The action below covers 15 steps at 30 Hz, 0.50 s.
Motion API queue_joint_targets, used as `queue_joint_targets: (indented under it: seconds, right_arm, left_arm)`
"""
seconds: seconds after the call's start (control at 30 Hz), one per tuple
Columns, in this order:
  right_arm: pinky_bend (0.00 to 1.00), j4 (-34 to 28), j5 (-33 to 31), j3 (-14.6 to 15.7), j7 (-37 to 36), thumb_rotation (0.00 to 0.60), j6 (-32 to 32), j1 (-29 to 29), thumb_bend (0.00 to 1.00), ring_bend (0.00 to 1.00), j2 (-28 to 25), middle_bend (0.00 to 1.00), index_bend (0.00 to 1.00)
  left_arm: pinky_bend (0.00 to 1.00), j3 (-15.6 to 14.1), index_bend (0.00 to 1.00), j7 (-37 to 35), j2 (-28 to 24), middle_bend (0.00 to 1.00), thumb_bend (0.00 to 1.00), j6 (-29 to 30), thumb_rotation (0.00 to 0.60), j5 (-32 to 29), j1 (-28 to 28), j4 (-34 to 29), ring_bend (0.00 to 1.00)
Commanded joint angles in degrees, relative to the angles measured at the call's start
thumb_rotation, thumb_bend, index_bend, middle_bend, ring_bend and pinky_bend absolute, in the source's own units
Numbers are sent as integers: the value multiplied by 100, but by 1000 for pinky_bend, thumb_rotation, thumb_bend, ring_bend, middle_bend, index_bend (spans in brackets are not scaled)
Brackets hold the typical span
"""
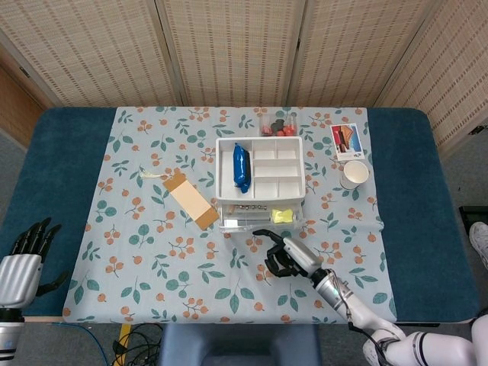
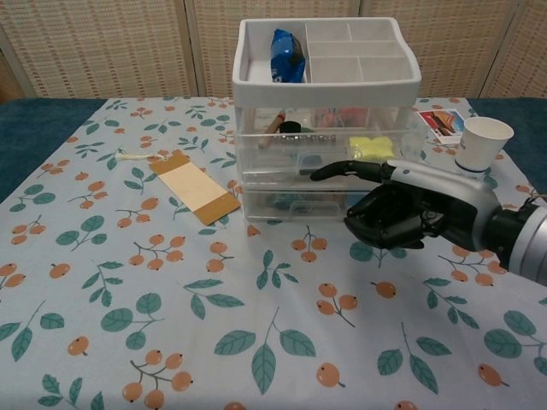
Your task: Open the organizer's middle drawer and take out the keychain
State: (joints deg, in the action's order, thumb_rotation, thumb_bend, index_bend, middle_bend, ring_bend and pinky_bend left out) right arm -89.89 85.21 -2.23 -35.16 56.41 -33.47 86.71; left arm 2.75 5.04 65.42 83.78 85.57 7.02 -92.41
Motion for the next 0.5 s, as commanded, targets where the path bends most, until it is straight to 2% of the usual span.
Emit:
queue_joint_targets:
  seconds: [0.03, 0.3, 0.5]
  right_arm:
    - [904, -511, -31, 176, 541, 600, -78, 67, 548, 869, -513, 776, 128]
    - [908, -1393, 140, 154, 1377, 600, 245, 167, 548, 871, -1339, 777, 128]
    - [914, -1626, -155, -51, 1901, 600, 257, 143, 548, 877, -1677, 778, 128]
  left_arm:
    - [110, -2, 101, -5, 11, 38, 209, -32, 600, -3, 19, 11, 22]
    - [110, -4, 101, -2, 37, 38, 210, -55, 600, 18, 50, 20, 22]
    - [110, -19, 101, 25, 47, 38, 210, -86, 600, 17, 64, 10, 22]
